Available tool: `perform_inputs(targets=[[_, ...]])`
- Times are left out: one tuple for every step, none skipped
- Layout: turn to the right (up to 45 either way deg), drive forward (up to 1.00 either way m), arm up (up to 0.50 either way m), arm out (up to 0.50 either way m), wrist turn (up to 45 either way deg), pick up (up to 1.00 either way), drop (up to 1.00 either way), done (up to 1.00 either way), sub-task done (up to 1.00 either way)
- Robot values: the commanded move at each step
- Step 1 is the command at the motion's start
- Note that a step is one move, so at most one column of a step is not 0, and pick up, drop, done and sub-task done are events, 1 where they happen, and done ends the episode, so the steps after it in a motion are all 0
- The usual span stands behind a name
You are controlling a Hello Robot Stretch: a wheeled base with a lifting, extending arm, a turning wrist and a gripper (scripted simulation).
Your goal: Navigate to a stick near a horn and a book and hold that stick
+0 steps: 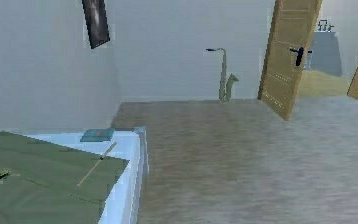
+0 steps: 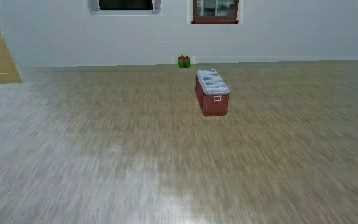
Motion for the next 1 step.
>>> perform_inputs(targets=[[0.0,0.9,0.0,0.0,0.0,0.0,0.0,0.0,0.0]])
